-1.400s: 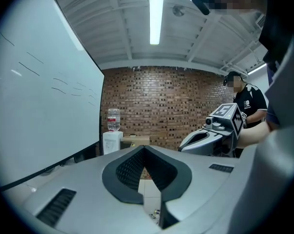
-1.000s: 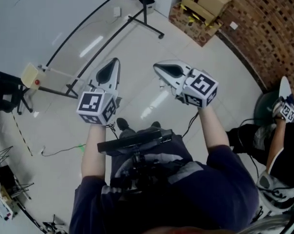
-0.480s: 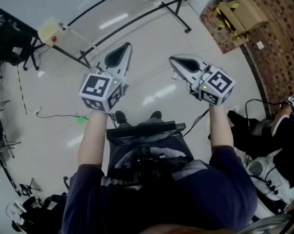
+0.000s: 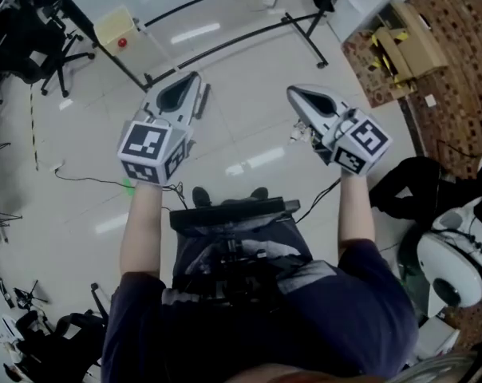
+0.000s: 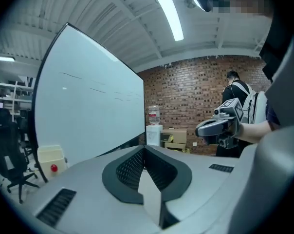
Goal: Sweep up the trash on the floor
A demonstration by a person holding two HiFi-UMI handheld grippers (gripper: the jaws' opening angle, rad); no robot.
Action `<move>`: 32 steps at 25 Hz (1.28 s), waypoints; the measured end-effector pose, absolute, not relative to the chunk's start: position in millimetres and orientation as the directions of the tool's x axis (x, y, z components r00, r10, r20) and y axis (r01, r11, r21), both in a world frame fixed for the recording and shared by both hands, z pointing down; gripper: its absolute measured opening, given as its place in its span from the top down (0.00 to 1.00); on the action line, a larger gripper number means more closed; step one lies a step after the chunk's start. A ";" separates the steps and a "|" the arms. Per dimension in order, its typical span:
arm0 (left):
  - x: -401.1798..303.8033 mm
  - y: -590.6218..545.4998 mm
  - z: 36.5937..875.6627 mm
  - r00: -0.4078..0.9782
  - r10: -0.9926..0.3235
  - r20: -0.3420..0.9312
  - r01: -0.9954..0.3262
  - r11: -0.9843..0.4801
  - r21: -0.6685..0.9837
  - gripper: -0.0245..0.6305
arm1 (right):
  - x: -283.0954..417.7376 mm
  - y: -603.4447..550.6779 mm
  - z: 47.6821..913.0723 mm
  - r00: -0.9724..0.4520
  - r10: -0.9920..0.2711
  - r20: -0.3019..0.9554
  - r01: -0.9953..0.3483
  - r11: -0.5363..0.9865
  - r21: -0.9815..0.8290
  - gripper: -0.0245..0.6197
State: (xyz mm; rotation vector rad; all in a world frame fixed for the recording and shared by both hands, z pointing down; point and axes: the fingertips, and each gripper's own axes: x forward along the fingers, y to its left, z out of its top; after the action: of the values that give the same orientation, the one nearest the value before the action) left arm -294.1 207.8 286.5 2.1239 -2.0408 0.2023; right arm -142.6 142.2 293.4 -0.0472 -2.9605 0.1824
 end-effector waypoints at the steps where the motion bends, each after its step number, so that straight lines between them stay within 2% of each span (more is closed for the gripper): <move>1: -309.5 215.6 287.1 0.024 -0.974 0.226 -0.999 -0.016 0.038 0.96 | -156.9 152.9 293.1 -0.984 0.055 0.172 0.034 0.991 -0.126 0.95; 5: -354.9 243.5 289.9 0.007 -0.977 0.214 -0.999 0.003 0.046 0.96 | -209.8 193.8 293.5 -0.970 0.105 0.219 0.085 0.992 -0.098 0.95; 14: -423.9 294.2 288.0 0.007 -0.985 0.173 -0.997 0.006 0.078 0.96 | -304.5 262.1 270.2 -0.962 0.161 0.222 0.158 0.987 -0.032 0.95; 24: -441.1 321.6 283.7 0.024 -0.988 0.149 -0.996 -0.011 0.090 0.96 | -334.1 293.6 266.5 -0.956 0.158 0.249 0.165 0.986 0.005 0.95; 32: -461.0 349.5 274.8 -0.024 -0.991 0.130 -0.996 0.034 0.078 0.96 | -359.0 313.6 259.7 -0.955 0.170 0.242 0.189 0.980 0.056 0.95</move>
State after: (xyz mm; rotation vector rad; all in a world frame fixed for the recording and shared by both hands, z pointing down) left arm -461.0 349.5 274.8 2.0856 -2.1471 0.0523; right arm -359.0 313.6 259.7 -0.2654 -2.8885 -0.1147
